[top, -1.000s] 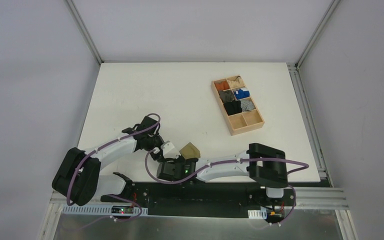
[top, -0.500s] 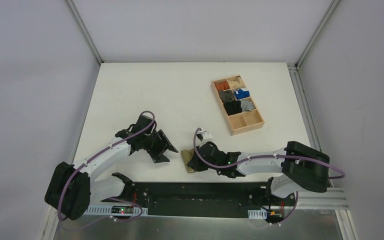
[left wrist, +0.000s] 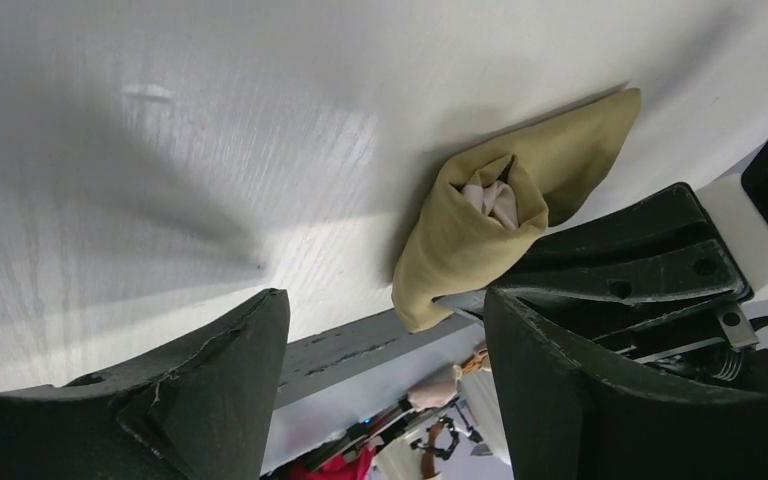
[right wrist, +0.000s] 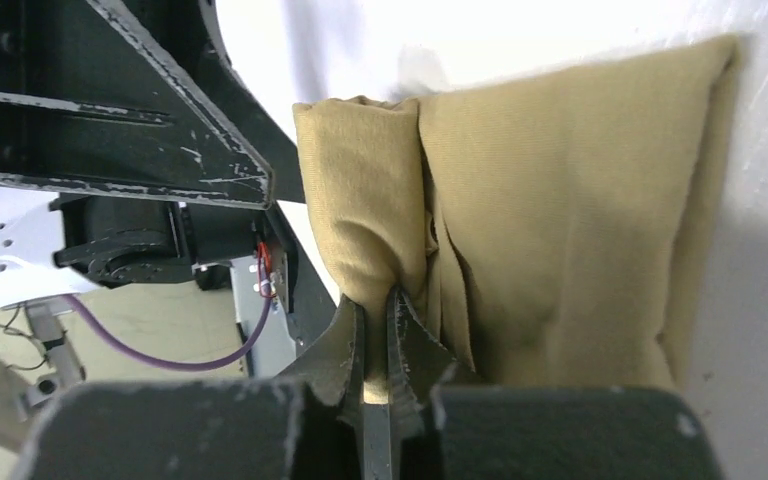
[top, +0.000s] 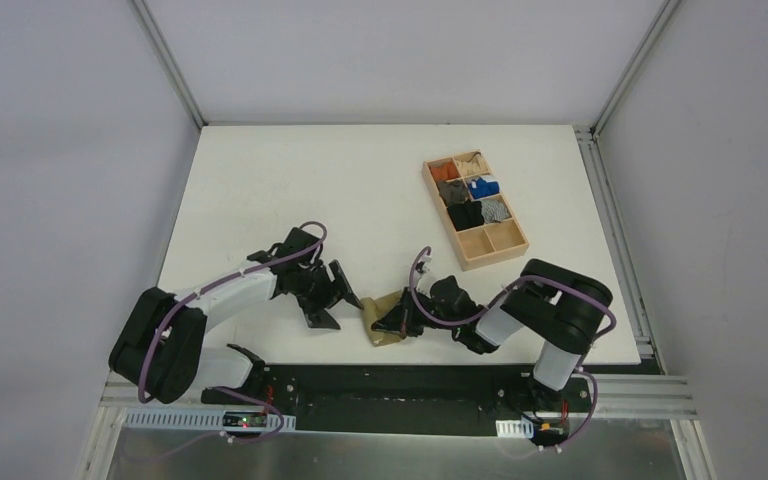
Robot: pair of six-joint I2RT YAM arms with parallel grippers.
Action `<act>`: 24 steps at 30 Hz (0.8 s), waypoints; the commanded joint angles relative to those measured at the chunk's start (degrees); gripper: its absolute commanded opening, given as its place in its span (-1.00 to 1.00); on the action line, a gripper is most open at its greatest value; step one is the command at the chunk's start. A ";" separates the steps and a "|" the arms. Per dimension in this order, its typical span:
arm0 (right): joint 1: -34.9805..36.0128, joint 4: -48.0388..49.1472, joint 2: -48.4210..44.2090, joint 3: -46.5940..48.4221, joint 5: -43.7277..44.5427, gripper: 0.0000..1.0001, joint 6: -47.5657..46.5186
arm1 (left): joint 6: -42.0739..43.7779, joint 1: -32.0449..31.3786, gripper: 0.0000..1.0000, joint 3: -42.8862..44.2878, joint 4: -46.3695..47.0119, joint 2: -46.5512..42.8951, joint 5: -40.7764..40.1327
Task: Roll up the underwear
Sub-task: Roll the underwear to the center of the board.
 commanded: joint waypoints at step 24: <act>-1.96 -16.47 -3.99 3.16 -6.29 -0.20 -1.03 | 0.98 -4.81 -1.00 3.14 12.18 12.34 0.34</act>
